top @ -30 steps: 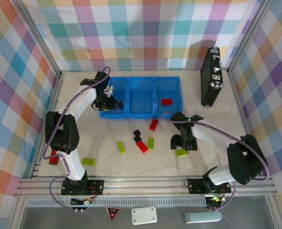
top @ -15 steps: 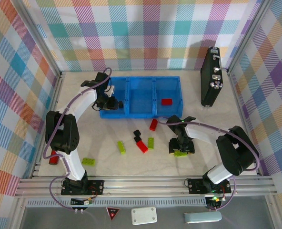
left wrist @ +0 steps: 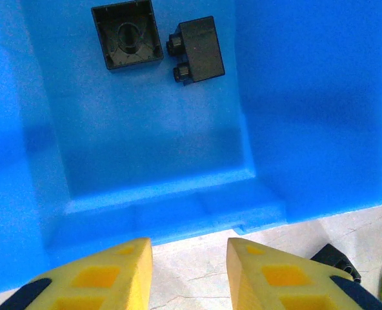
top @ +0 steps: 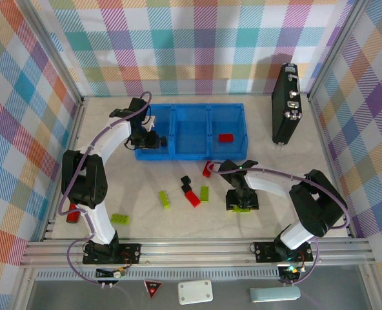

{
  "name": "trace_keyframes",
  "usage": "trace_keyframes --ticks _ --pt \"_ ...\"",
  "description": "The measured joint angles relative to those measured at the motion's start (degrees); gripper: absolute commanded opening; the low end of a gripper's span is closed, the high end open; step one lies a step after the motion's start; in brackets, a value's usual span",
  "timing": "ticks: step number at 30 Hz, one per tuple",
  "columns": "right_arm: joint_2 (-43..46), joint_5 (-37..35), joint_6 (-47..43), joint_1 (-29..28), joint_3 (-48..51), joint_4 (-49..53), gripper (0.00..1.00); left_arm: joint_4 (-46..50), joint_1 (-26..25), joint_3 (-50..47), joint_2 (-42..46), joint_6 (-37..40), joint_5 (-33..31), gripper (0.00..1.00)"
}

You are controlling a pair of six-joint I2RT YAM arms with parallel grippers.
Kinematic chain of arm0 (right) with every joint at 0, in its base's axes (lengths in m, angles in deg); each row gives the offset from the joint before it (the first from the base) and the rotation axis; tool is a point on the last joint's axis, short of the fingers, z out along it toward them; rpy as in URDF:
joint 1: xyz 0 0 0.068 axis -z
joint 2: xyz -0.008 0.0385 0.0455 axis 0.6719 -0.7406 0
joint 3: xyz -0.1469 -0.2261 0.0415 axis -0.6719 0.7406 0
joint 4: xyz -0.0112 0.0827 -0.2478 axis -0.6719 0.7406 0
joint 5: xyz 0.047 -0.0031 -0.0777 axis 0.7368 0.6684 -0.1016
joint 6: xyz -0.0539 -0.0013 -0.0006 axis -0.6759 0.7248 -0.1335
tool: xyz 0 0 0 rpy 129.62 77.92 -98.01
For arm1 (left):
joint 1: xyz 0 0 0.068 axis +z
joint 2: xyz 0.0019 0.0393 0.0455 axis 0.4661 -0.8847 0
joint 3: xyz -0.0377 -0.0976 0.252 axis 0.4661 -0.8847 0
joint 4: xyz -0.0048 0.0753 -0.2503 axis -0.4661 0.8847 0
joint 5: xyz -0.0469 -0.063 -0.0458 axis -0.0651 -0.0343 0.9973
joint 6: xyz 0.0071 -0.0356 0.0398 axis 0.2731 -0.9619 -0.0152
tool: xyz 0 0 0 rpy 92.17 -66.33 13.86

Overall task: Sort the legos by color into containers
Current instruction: Pick up the lego from the bottom-right of the table, then place the lego in the container.

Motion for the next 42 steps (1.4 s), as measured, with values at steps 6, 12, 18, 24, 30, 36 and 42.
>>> trace_keyframes --ticks 6,12,18,24,30,36,42 --pt "0.0 0.4 0.9 -1.3 -1.2 1.5 0.68 0.0 0.0 0.0 0.0 0.0 0.2 0.35" --pt "0.0 0.4 1.1 -1.4 -4.7 3.7 0.68 0.0 0.0 0.0 0.0 0.0 0.5 0.35" --pt "-0.8 0.2 0.7 -1.8 -11.2 5.6 0.68 0.0 0.0 0.0 0.0 0.0 0.6 0.35" --pt "-6.7 -0.3 -0.6 -2.1 -20.3 6.3 0.69 0.0 0.0 0.0 0.0 0.0 -0.1 0.35" --pt "-14.9 -1.0 -1.8 -2.5 -32.2 7.4 0.69 -0.2 0.0 -0.3 0.0 0.0 -1.1 0.35" --pt "-22.6 -1.8 -2.4 -2.5 -45.7 9.7 0.68 -0.2 0.0 -1.0 0.3 0.0 -2.0 0.35" --pt "-29.6 -3.1 -2.6 -2.5 -59.0 13.0 0.68 -0.2 0.0 -1.0 1.3 0.0 -2.9 0.35"
